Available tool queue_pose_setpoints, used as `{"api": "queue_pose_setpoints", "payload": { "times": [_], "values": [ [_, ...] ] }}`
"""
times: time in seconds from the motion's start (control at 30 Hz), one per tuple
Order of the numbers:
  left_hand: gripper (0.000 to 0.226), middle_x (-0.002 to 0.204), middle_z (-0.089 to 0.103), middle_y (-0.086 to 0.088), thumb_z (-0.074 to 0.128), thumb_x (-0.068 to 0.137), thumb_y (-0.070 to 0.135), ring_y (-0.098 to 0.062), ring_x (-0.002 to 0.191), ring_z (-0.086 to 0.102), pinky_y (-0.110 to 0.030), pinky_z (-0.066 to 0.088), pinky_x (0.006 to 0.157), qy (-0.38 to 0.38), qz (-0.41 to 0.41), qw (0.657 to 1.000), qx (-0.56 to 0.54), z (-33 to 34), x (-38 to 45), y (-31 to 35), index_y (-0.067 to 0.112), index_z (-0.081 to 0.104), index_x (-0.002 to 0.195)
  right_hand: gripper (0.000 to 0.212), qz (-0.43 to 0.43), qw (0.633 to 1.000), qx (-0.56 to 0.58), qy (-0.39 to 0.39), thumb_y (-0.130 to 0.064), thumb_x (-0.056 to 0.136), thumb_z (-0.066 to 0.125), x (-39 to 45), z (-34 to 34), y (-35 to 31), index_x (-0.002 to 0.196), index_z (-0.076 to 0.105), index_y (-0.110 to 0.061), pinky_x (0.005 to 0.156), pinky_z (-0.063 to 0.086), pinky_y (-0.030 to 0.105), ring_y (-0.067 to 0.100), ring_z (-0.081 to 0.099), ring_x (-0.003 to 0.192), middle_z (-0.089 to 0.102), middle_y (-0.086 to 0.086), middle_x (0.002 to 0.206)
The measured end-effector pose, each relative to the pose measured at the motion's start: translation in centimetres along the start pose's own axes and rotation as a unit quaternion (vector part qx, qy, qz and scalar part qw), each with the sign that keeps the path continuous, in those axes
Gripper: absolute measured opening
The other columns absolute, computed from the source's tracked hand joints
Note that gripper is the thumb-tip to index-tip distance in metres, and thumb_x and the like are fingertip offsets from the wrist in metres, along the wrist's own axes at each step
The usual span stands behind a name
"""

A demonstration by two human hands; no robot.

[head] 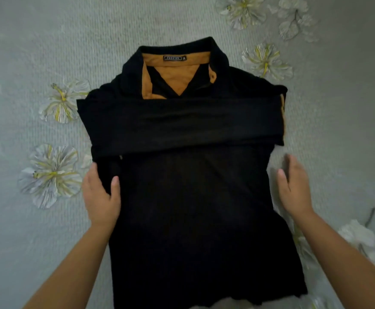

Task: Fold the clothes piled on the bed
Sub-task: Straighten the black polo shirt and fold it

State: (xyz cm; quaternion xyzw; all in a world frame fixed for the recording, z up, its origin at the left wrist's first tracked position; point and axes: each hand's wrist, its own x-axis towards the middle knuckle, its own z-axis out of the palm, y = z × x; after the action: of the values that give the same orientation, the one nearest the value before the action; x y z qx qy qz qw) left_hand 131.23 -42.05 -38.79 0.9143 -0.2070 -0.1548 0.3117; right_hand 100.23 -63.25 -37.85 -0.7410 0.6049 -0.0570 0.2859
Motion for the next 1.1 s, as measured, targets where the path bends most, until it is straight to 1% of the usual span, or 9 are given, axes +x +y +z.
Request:
{"api": "queue_pose_setpoints", "payload": {
  "times": [0.07,0.13,0.27,0.33,0.43,0.57,0.73,0.9,1.1],
  "values": [
    [0.053,0.124,0.048,-0.026,0.05,0.093,0.013,-0.037,0.112,0.049,-0.034,0.038,0.092,0.024,-0.087,0.994,-0.059,-0.8,-4.8,-1.0,-0.002,0.028,0.139,0.075,-0.008,1.0,-0.015,-0.012,-0.046,0.082,0.025,-4.4,0.5,1.2,0.131,0.04,0.009,0.096,0.038,0.046,0.041,0.051,0.111,0.053,0.027,0.122],
    [0.058,0.12,0.051,-0.024,0.054,0.09,0.014,-0.038,0.109,0.052,-0.041,0.041,0.091,0.005,-0.13,0.991,-0.033,-1.5,-9.1,-2.0,0.001,0.027,0.14,0.069,0.02,1.0,-0.014,-0.017,-0.043,0.085,0.031,-8.6,0.8,2.3,0.131,0.04,0.007,0.091,0.041,0.045,0.04,0.053,0.105,0.057,0.026,0.115],
    [0.058,0.139,0.042,-0.017,0.051,0.092,0.021,-0.035,0.125,0.042,-0.045,0.034,0.101,-0.059,-0.133,0.989,0.03,-2.4,-16.0,-2.9,0.008,0.026,0.143,0.055,0.047,0.999,0.014,-0.017,-0.03,0.093,0.041,-15.1,1.9,3.6,0.141,0.031,-0.004,0.101,0.039,0.041,0.032,0.048,0.121,0.049,0.017,0.133],
    [0.055,0.142,0.04,-0.014,0.046,0.094,0.022,-0.032,0.126,0.042,-0.042,0.033,0.103,-0.076,-0.126,0.989,0.026,-2.6,-18.5,-3.0,0.01,0.025,0.144,0.053,0.056,0.998,0.017,-0.025,-0.027,0.095,0.042,-16.9,2.0,3.8,0.142,0.028,-0.009,0.087,0.047,0.038,0.034,0.056,0.109,0.057,0.016,0.122],
    [0.048,0.135,0.047,-0.019,0.043,0.096,0.018,-0.036,0.119,0.048,-0.042,0.036,0.099,-0.063,-0.114,0.991,0.015,-3.2,-20.9,-3.4,0.007,0.031,0.141,0.058,0.107,0.993,0.009,-0.037,-0.024,0.095,0.044,-18.7,1.4,4.3,0.145,0.02,-0.007,0.071,0.044,0.036,0.039,0.061,0.09,0.063,0.026,0.1],
    [0.046,0.125,0.054,-0.023,0.044,0.095,0.02,-0.04,0.109,0.053,-0.043,0.041,0.09,-0.038,-0.098,0.994,0.013,-5.6,-21.5,-4.4,0.007,0.035,0.139,0.064,0.127,0.992,0.015,-0.018,-0.034,0.093,0.048,-20.5,-0.4,5.2,0.143,0.022,-0.005,0.08,0.044,0.041,0.041,0.058,0.1,0.06,0.027,0.111],
    [0.06,0.13,0.052,-0.02,0.056,0.09,0.026,-0.039,0.111,0.052,-0.04,0.041,0.09,-0.097,-0.115,0.988,0.041,-10.0,-23.0,-7.6,0.02,0.03,0.143,0.083,0.158,0.986,0.005,-0.051,-0.04,0.077,0.069,-23.2,-1.3,7.1,0.141,0.026,-0.01,0.082,0.048,0.046,0.041,0.057,0.101,0.06,0.025,0.112],
    [0.067,0.135,0.049,-0.016,0.06,0.087,0.024,-0.037,0.117,0.05,-0.039,0.038,0.096,-0.165,-0.116,0.978,0.053,-11.7,-26.4,-9.7,0.022,0.024,0.144,0.088,0.164,0.982,0.045,-0.079,-0.026,0.073,0.076,-27.1,-1.7,8.1,0.143,0.025,-0.008,0.097,0.039,0.042,0.036,0.046,0.122,0.046,0.019,0.136],
    [0.062,0.134,0.051,-0.008,0.061,0.087,0.018,-0.027,0.121,0.049,-0.033,0.036,0.1,-0.172,-0.055,0.983,-0.022,-13.9,-29.4,-11.7,0.018,0.033,0.142,0.077,0.176,0.963,0.202,-0.019,-0.013,0.082,0.068,-33.4,-1.7,6.4,0.145,0.024,-0.015,0.104,0.033,0.038,0.03,0.036,0.132,0.034,0.013,0.146]
  ]
}}
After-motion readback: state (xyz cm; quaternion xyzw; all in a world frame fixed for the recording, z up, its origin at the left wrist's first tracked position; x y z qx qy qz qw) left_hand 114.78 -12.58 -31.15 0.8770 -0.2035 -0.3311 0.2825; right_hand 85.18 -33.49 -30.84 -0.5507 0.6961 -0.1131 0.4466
